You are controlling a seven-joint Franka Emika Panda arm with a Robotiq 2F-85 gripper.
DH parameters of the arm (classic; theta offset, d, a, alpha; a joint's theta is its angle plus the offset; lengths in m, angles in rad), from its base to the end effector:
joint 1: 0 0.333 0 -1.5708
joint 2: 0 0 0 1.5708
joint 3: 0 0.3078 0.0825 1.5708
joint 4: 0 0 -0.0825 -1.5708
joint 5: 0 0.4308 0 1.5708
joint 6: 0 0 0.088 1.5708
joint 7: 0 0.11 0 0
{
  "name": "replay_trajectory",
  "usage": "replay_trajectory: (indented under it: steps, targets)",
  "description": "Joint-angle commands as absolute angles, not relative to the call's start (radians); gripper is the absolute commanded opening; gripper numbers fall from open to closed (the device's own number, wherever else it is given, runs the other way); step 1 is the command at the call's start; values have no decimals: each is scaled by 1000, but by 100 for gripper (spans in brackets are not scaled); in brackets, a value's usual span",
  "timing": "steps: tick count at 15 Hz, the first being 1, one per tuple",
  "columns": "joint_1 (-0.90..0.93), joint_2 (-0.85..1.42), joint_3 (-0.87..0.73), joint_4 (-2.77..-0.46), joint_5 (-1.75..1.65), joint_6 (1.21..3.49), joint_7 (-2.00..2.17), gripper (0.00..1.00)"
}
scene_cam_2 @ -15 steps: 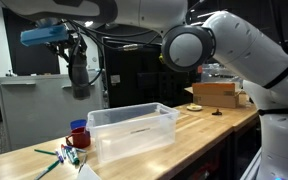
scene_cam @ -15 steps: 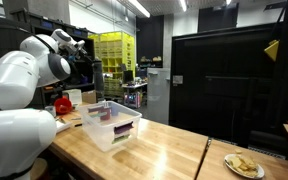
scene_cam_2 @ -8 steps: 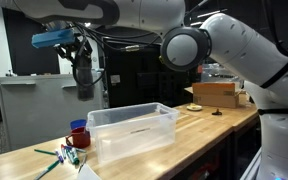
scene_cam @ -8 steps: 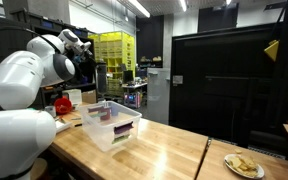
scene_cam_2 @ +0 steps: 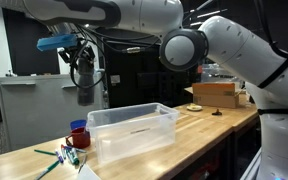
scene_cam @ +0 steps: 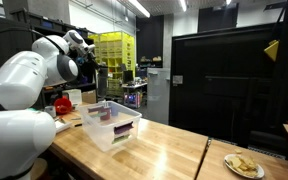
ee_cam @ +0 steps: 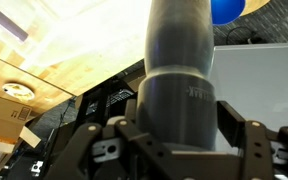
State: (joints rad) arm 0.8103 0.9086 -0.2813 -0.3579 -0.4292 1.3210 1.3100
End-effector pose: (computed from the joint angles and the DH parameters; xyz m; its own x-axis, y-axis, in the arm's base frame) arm 0.6144 0.4563 0.5916 0.5734 -0.5642 0.5940 -0.7211 -0.6917 0.0391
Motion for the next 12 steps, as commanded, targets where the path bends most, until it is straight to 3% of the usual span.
replay_trajectory:
  steps: [1,12]
  targets:
    - [806,872,-263,-358,-415,1293,1346,53]
    - [823,838,-271,-356,-436,1178,1430,53]
